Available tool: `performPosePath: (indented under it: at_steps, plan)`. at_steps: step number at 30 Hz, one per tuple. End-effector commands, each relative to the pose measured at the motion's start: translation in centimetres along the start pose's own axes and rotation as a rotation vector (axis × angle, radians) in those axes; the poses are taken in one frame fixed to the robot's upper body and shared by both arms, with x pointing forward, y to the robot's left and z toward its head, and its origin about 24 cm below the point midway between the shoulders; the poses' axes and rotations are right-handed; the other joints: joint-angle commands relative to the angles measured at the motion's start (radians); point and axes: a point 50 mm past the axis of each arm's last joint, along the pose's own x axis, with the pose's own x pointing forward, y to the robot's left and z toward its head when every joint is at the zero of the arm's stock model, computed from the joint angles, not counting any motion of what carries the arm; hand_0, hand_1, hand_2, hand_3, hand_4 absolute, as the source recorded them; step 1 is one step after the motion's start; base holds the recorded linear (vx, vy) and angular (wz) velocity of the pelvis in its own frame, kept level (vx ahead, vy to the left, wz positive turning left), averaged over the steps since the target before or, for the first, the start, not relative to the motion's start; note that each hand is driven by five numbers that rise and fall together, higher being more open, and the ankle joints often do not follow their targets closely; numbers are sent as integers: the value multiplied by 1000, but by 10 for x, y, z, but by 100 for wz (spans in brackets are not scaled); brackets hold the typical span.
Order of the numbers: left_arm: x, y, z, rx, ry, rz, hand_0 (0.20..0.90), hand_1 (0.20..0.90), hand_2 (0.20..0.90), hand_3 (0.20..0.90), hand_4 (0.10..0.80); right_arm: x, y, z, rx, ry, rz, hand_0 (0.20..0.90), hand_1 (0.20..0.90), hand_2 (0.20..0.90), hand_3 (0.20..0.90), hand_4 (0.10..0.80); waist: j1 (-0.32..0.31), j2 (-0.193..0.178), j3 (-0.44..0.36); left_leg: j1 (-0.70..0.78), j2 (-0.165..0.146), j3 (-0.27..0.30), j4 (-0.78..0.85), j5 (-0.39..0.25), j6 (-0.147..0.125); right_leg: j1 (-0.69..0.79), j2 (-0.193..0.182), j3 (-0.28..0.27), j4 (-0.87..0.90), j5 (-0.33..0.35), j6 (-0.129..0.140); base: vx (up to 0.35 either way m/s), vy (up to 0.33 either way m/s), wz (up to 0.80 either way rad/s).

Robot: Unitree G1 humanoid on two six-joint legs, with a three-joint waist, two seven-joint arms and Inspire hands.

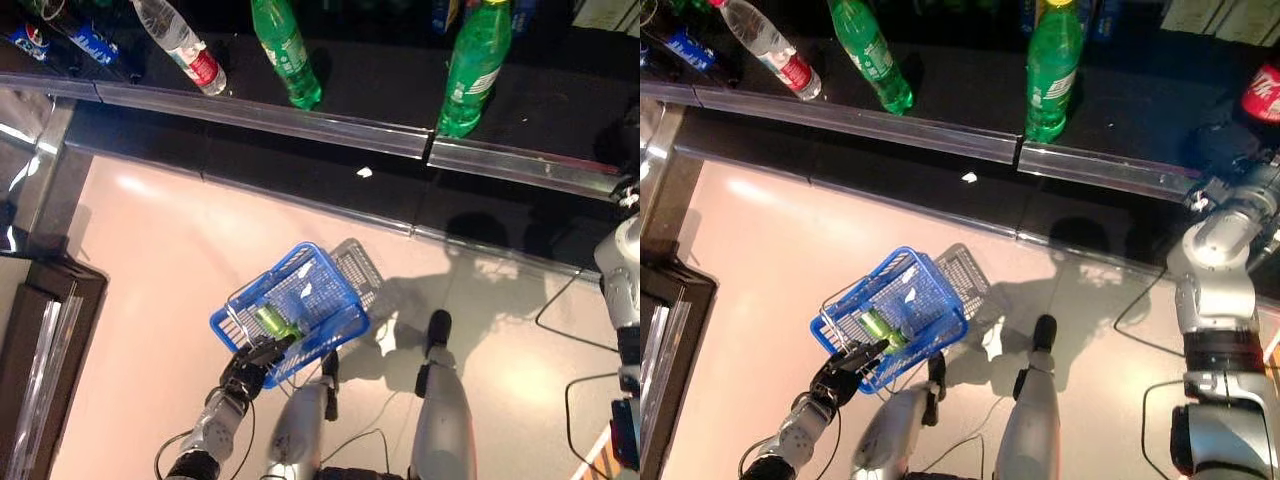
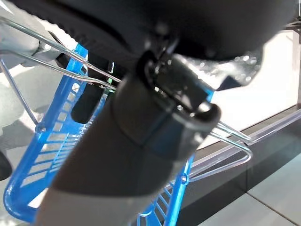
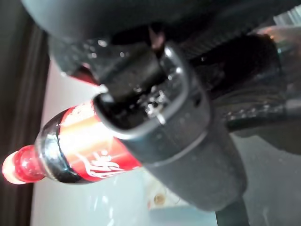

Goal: Pick up the drink and place into the basket.

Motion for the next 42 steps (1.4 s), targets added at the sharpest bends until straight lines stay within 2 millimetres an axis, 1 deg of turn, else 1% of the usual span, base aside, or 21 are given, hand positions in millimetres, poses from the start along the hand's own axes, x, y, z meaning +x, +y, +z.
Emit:
performPosePath:
  at_steps: [1,3,4,6,10,11,14,16,19,20,21,23,25,27,28,31,36,38,39,41,42]
  plan:
    - [-40,58,-18,23,-30,111,300,300,300,200,100,-3,-7,86,115,-463,30,300,300,300,200,100,-18,-32,-104,-77,7,8,137,53,29,104,17,-57,168,-250,-41,0,0,0]
    - [-42,59,-18,16,-52,115,300,300,300,200,100,-18,-3,82,127,-474,95,300,300,300,200,100,-23,-50,-122,-53,16,13,134,51,26,136,20,-58,161,-256,-41,5,6,-4]
    - [-42,59,-17,12,-57,115,300,300,300,200,100,-20,-3,81,130,-476,104,300,300,300,200,100,-22,-53,-128,-53,17,13,128,58,27,139,22,-59,152,-248,-42,22,-2,-9]
    - [-43,59,-17,-6,-83,119,300,300,300,200,100,-35,1,74,164,-458,179,300,300,300,200,100,-27,-74,-151,-23,21,17,130,39,28,180,25,-62,150,-263,-41,63,-4,-8]
    - [-45,60,-18,-13,-101,126,300,300,300,200,100,-54,7,66,190,-431,281,300,300,300,200,100,-25,-98,-189,10,25,19,113,30,30,227,29,-66,123,-257,-38,59,-22,-2]
    - [-46,61,-19,-9,-103,129,300,300,300,200,100,-60,8,64,166,-440,303,300,300,300,200,100,-25,-104,-199,21,26,19,110,28,30,241,29,-66,117,-258,-36,89,-32,3]
    - [-50,64,-22,-11,-104,136,300,300,300,200,100,-73,13,63,138,-453,398,300,300,300,200,100,-22,-117,-224,53,31,20,97,22,30,282,33,-69,98,-259,-33,93,-23,4]
    - [-51,65,-20,-6,-124,120,300,300,300,200,100,-83,19,64,177,-436,489,300,300,300,200,100,-19,-131,-244,77,36,24,89,15,32,308,38,-70,89,-261,-30,97,-40,3]
    - [-52,60,-13,-5,-170,76,300,300,300,200,100,-96,27,66,239,-417,604,300,300,300,200,100,-15,-138,-258,94,39,24,84,8,34,327,41,-72,84,-263,-29,51,-8,1]
    - [-52,61,-13,-5,-169,77,300,300,300,200,100,-96,27,66,239,-416,605,300,300,300,200,100,-15,-139,-258,95,39,24,83,7,34,328,41,-72,84,-263,-28,58,7,1]
    - [-53,58,-11,2,-188,57,300,300,300,200,100,-102,31,67,278,-400,658,300,300,300,200,100,-13,-140,-263,101,39,23,82,4,35,333,41,-72,85,-264,-28,43,10,1]
    - [-53,52,-5,10,-217,21,300,300,300,200,100,-111,38,68,310,-390,737,300,300,300,200,100,-7,-140,-269,107,38,20,81,2,36,342,41,-72,83,-265,-27,40,15,3]
    - [-52,44,6,18,-261,-27,300,300,300,200,100,-122,51,70,383,-345,850,300,300,300,200,100,4,-143,-270,113,38,13,78,1,37,352,41,-74,83,-266,-27,6,4,2]
    - [-52,39,11,12,-283,-52,300,300,300,200,100,-129,58,70,412,-327,899,300,300,300,200,100,11,-145,-270,116,37,8,75,0,38,358,41,-76,85,-268,-26,5,-3,3]
    - [-52,31,18,15,-314,-93,300,300,300,200,100,-137,68,72,457,-306,970,300,300,300,200,100,24,-146,-267,118,35,0,72,-2,41,364,41,-80,87,-271,-27,4,-7,10]
    - [-52,16,28,24,-341,-171,300,300,300,200,100,-150,79,76,495,-306,1053,300,300,300,200,100,47,-146,-258,115,30,-20,69,-4,44,369,38,-90,98,-273,-26,-16,-9,18]
    - [-53,-12,37,82,-322,-329,300,300,300,200,100,-163,100,85,560,-285,1137,300,300,300,200,100,91,-137,-236,98,16,-66,66,3,46,371,34,-109,115,-277,-29,-39,-5,26]
    - [-56,-26,43,93,-328,-413,300,300,300,200,100,-169,111,89,588,-278,1168,300,300,300,200,100,113,-126,-221,93,8,-91,56,14,46,372,30,-122,123,-279,-31,-75,20,21]
    - [-59,-37,49,114,-334,-468,300,300,300,200,100,-172,116,91,600,-276,1177,300,300,300,200,100,128,-119,-214,88,2,-105,49,21,47,370,28,-131,127,-280,-31,-71,21,32]
    - [-62,-46,53,121,-339,-525,300,300,300,200,100,-176,120,93,607,-275,1179,300,300,300,200,100,141,-113,-205,81,-4,-119,43,29,48,369,25,-142,129,-279,-31,-79,8,37]
    - [-67,-57,57,124,-348,-599,300,300,300,200,100,-179,126,94,624,-253,1167,300,300,300,200,100,164,-103,-193,71,-11,-137,36,40,48,367,20,-156,132,-278,-30,-98,-1,25]
